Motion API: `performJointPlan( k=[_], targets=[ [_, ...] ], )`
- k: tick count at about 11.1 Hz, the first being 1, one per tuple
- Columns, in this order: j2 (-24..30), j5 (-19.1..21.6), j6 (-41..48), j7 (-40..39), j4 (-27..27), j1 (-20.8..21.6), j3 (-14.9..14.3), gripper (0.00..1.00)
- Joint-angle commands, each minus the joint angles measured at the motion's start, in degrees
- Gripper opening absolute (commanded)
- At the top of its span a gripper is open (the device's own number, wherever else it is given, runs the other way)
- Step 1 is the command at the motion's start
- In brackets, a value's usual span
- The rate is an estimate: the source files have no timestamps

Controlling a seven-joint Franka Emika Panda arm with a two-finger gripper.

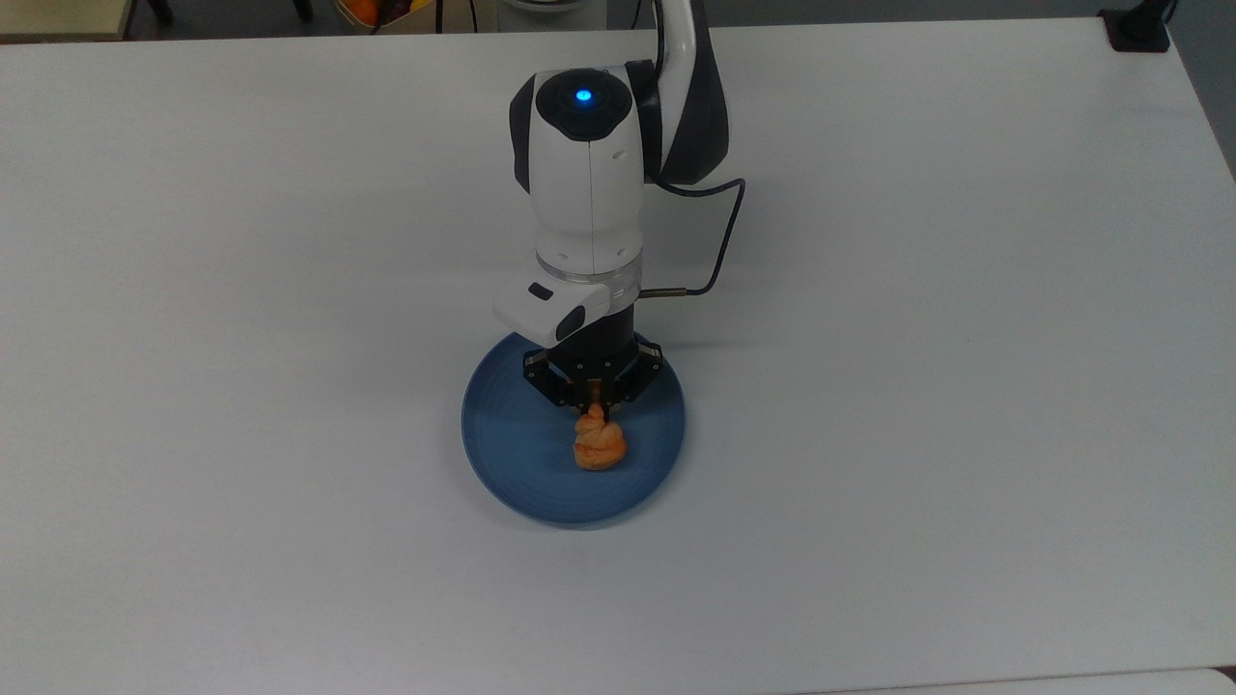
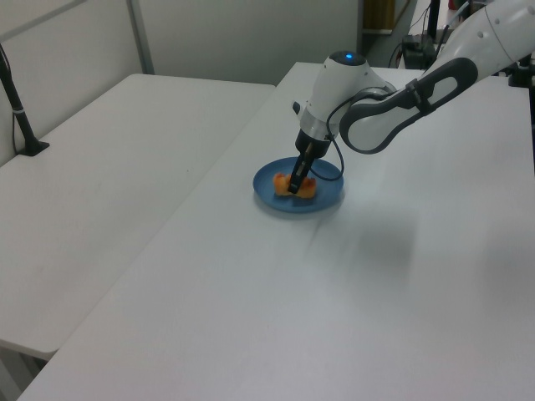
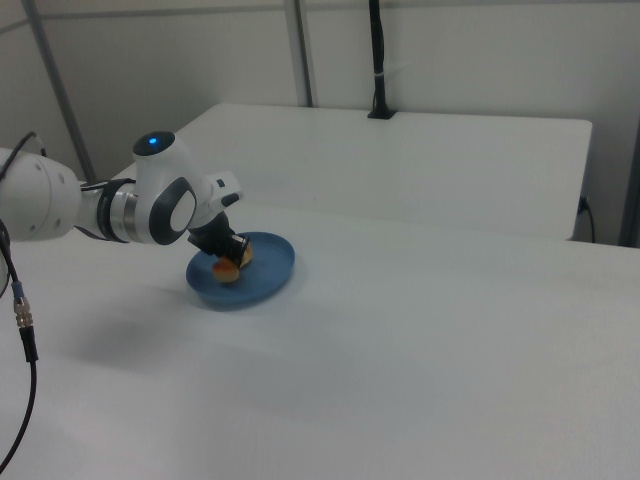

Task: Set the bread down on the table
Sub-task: 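Lower the gripper and close it on the bread roll, then lift the bread roll up off the blue plate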

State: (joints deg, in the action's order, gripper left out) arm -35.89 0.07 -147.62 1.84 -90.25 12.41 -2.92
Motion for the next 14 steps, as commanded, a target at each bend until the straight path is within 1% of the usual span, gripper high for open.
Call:
performJointPlan(
  k=[1,3,7,10,11,13,14],
  targets=[
    [2.9,0.5,0.7,1.8,-1.2,0.5,-0.1,0.13],
    [7.0,0.5,8.0,2.1,-1.2,0.4,-0.1,0.13],
    [14.6,0.5,18.3,2.1,-1.1,-0.4,-0.8,0.13],
    [15.5,0.4,19.0,2.0,-0.9,-1.1,-0.9,0.13],
    [15.4,0.4,19.3,1.9,0.2,-1.4,-1.1,0.13],
    [15.3,0.2,19.5,1.1,1.7,-4.4,-1.2,0.13],
    [15.0,0.1,19.4,-0.9,2.0,-6.5,-1.4,0.13]
  ],
)
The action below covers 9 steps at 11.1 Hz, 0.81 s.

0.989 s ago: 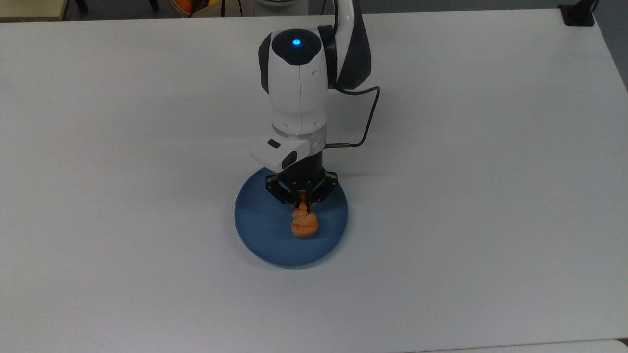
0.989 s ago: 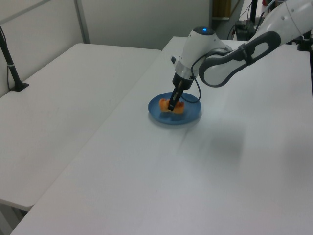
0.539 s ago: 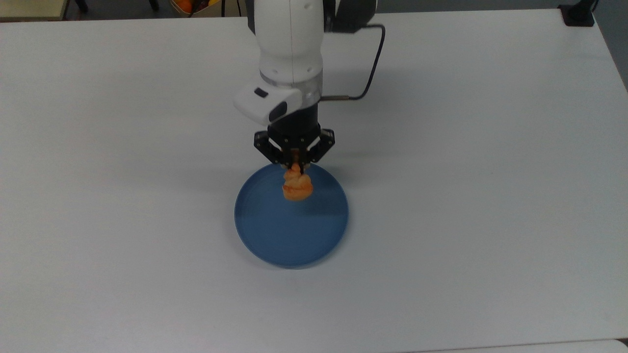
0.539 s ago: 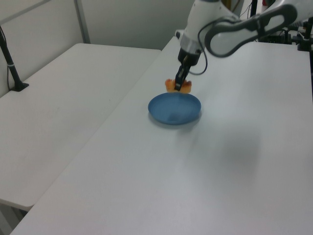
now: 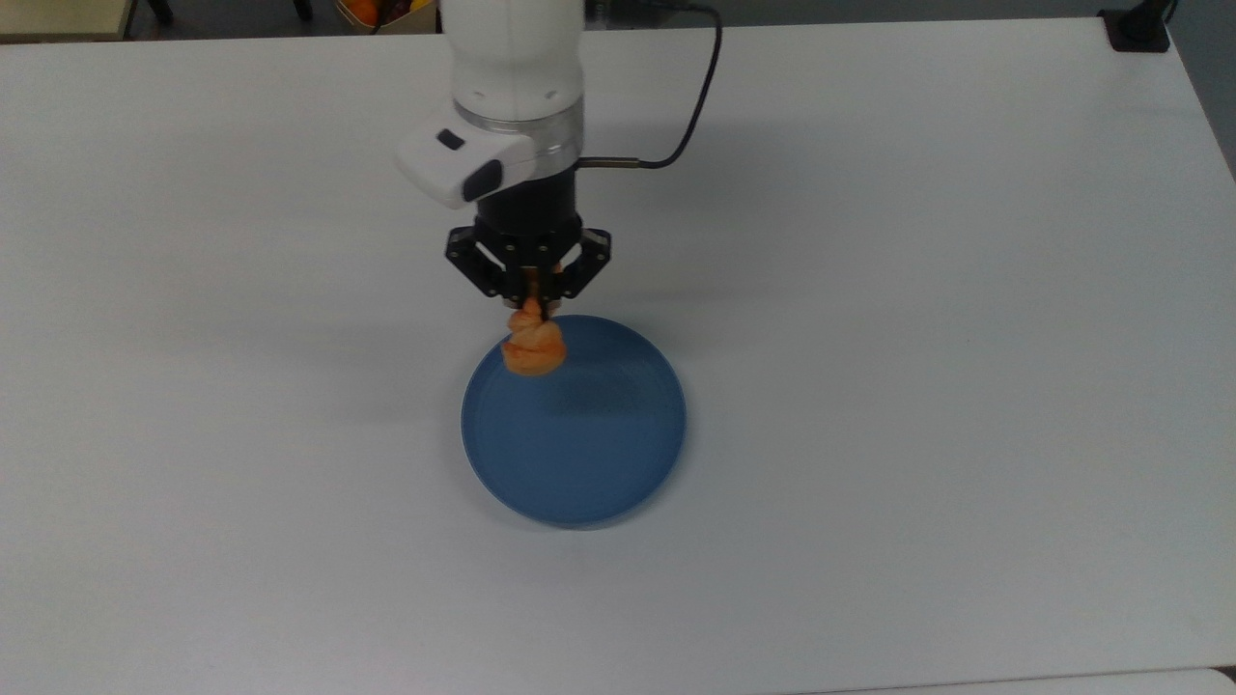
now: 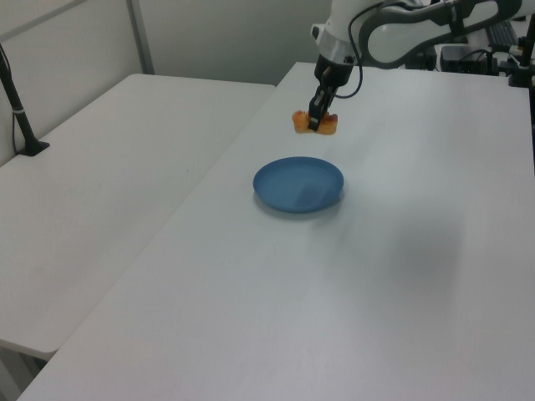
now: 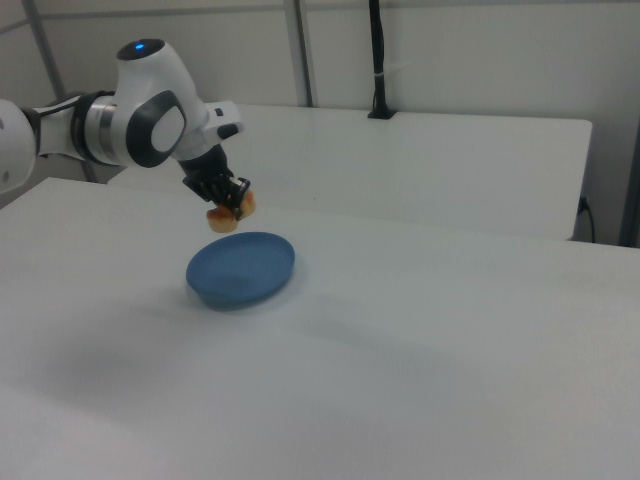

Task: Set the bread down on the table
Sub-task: 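Lift the bread roll up off the blue plate, then carry the bread roll away from the plate and lower it to the table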

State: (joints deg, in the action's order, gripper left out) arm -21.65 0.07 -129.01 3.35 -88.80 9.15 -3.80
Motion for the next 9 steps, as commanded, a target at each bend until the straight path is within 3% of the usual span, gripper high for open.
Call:
performJointPlan(
  k=[1,3,6,9],
  targets=[
    [0.6,0.2,0.6,-5.5,0.6,-5.6,-0.5,0.13],
    [-0.4,0.5,0.1,-11.8,0.6,-10.5,-0.9,0.13],
    [-4.6,0.8,-0.1,-20.8,4.9,-17.5,-0.8,0.13],
    [-7.2,6.0,-4.9,-27.2,6.7,-20.0,-0.7,0.14]
  ],
)
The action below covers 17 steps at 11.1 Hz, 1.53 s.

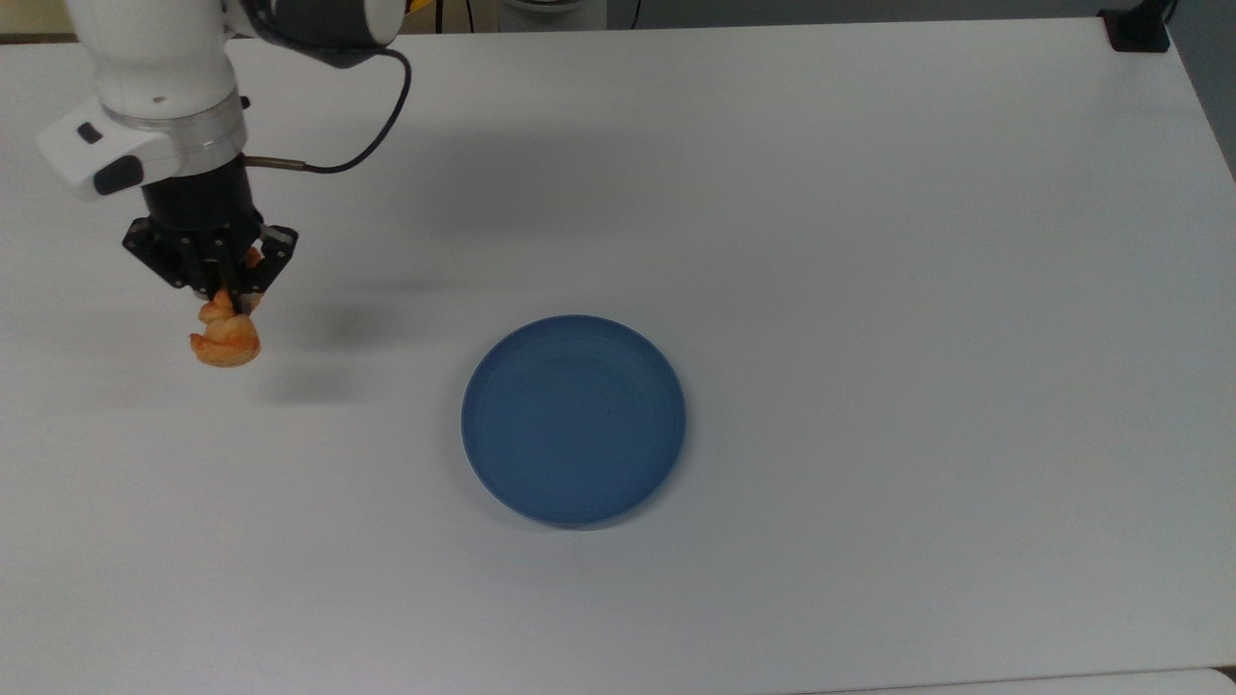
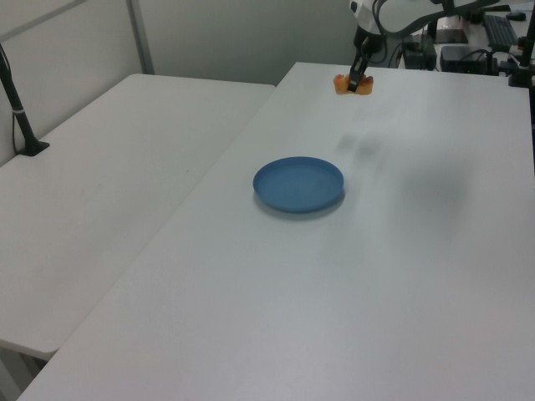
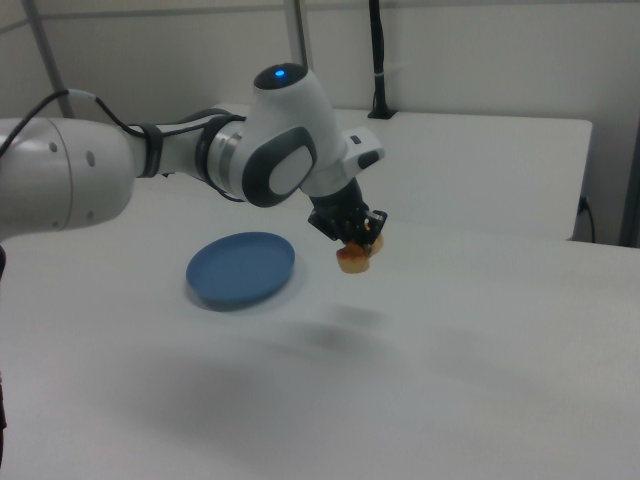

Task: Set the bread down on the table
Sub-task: 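Carry the bread roll away from the plate and lower it to the table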

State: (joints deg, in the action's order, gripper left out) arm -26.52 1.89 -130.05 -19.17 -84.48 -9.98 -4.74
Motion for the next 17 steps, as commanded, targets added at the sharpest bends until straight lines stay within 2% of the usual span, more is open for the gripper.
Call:
performJointPlan(
  k=[1,2,8,9,12,13,14,17],
  targets=[
    [-3.5,4.3,-5.1,-5.3,2.4,-0.8,0.3,0.14],
    [-4.8,4.3,-5.7,-5.4,2.4,-0.7,0.5,0.14],
    [-13.8,4.2,-22.1,-5.3,2.1,-0.2,1.8,0.16],
    [-14.5,4.2,-23.5,-5.4,2.0,-0.2,2.0,0.20],
    [-16.3,4.2,-28.3,-5.2,1.7,-0.2,2.1,0.33],
    [-16.5,4.2,-28.6,-5.1,1.7,-0.2,2.2,0.41],
    [-16.7,4.1,-28.6,-4.8,1.6,-0.2,2.2,0.58],
    [-16.9,3.9,-28.7,-4.8,1.6,-0.2,2.2,0.77]
  ],
)
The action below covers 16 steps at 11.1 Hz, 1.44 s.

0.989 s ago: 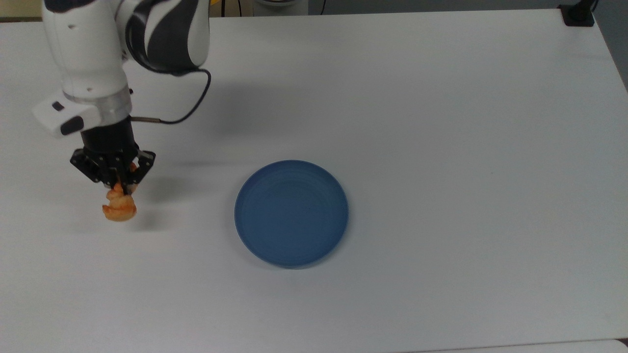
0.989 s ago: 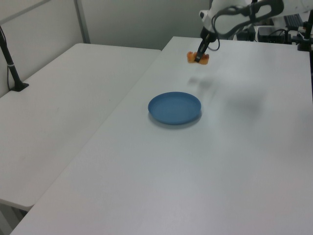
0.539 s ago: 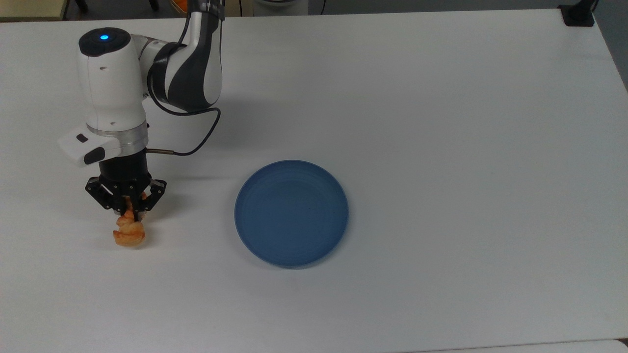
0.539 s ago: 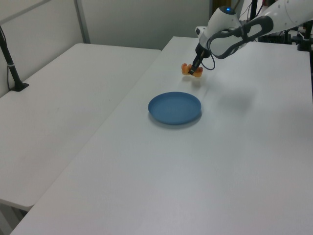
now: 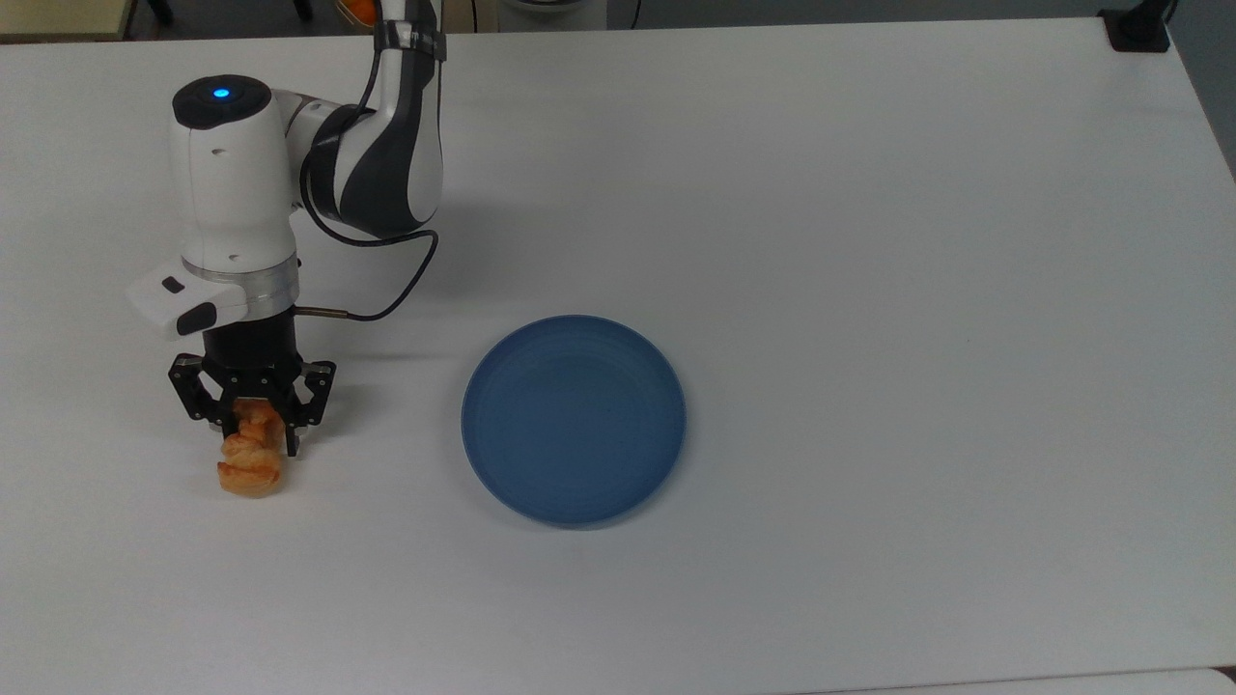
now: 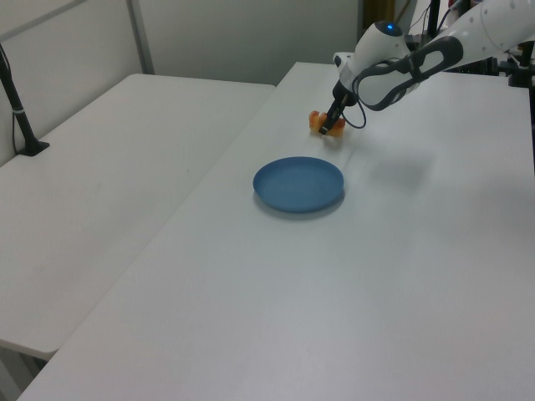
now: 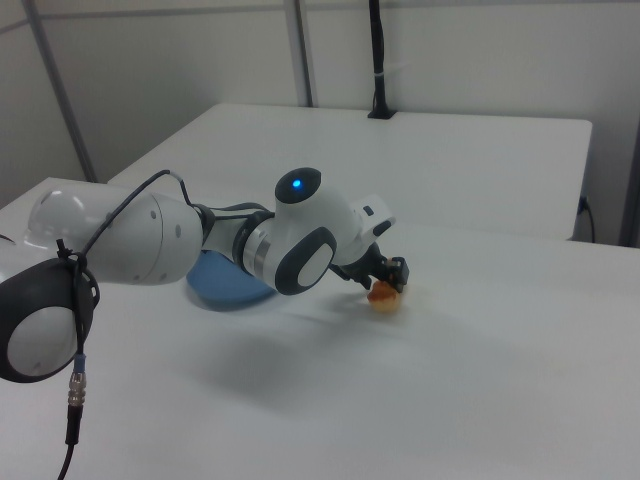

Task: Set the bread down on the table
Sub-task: 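Open the gripper to release the roll and raise it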

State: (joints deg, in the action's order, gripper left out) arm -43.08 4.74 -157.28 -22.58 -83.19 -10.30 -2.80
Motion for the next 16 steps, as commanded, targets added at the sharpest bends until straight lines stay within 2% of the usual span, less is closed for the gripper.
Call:
performJointPlan(
  k=[1,3,6,7,10,16],
  targets=[
    [-0.2,1.1,-1.5,-1.3,0.3,0.1,0.2,0.80],
    [-0.2,1.0,-1.5,-1.3,0.2,0.2,0.2,0.90],
    [0.5,0.8,-1.4,-1.3,0.0,0.3,0.2,0.91],
    [1.9,1.4,-0.9,-1.2,-0.2,0.5,0.2,1.00],
    [9.1,1.4,1.5,2.6,-3.5,0.8,0.2,1.00],
    [27.8,-0.3,39.2,9.9,-3.7,6.7,0.2,1.00]
  ],
)
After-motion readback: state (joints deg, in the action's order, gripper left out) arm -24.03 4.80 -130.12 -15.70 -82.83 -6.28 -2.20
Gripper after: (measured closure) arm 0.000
